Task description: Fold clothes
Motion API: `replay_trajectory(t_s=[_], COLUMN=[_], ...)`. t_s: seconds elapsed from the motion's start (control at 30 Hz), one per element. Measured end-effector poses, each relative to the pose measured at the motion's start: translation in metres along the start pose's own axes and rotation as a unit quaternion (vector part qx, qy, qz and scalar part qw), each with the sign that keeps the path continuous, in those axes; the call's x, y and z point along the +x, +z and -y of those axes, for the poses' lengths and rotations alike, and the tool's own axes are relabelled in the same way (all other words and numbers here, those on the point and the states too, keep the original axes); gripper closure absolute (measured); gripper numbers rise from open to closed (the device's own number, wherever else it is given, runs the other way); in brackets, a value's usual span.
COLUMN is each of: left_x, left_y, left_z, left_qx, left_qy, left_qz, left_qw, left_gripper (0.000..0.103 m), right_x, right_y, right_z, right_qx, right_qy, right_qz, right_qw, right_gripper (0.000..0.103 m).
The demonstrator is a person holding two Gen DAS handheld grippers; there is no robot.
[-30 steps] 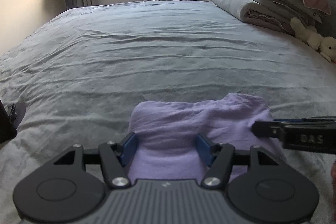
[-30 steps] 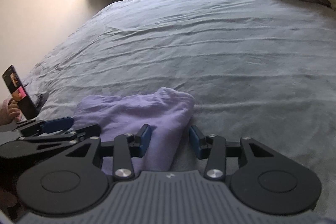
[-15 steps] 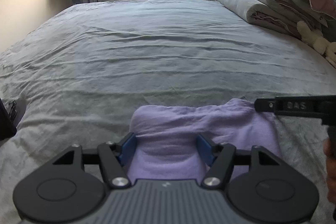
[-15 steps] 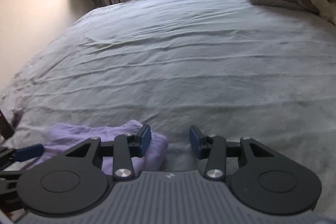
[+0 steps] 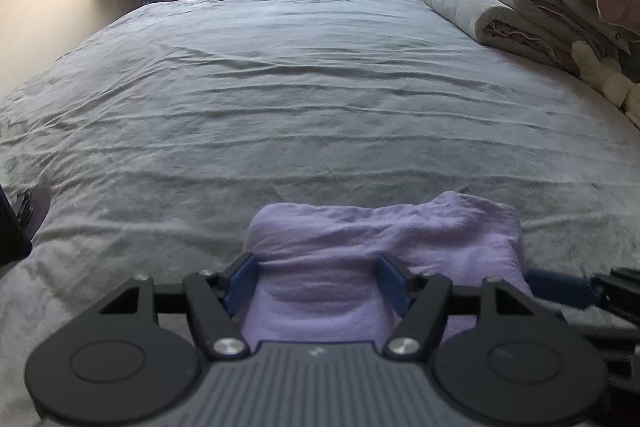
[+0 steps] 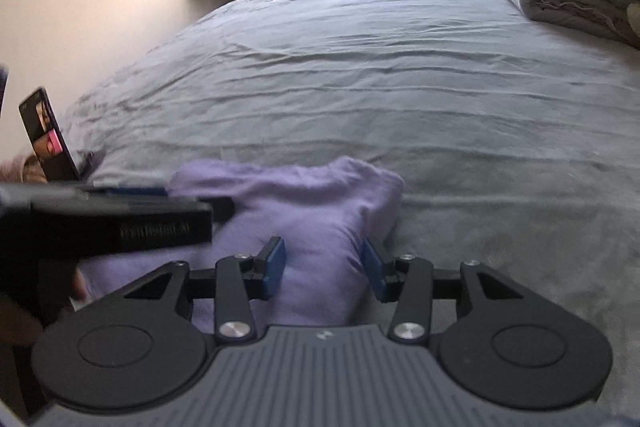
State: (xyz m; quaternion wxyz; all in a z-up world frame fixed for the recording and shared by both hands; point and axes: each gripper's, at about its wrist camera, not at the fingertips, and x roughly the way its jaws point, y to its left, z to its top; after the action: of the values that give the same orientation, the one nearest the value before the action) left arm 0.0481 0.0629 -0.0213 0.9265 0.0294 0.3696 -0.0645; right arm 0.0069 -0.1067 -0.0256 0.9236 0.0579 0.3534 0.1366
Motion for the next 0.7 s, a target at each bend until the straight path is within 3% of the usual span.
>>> replay_trajectory(t_s=[0.47, 0.7], left_x=[0.001, 0.002], left_y=[0.002, 0.003], left_z=[0.000, -0.001], left_qx=[-0.003, -0.005], left_qy=[0.003, 0.007], left_qz=[-0.009, -0.013], left_qw=[0.9999, 0.9999], left_gripper=[0.034, 0.032], right_x=[-0.033, -0.040], right_y=[-0.032, -0.031], right_z=[0.003, 0.004], right_qx=[-0.022, -0.014], right_qy=[0.009, 0.021], right_qz=[-0.022, -0.046], right_qw=[0.999, 0.999], right_gripper=[0.049, 0.046])
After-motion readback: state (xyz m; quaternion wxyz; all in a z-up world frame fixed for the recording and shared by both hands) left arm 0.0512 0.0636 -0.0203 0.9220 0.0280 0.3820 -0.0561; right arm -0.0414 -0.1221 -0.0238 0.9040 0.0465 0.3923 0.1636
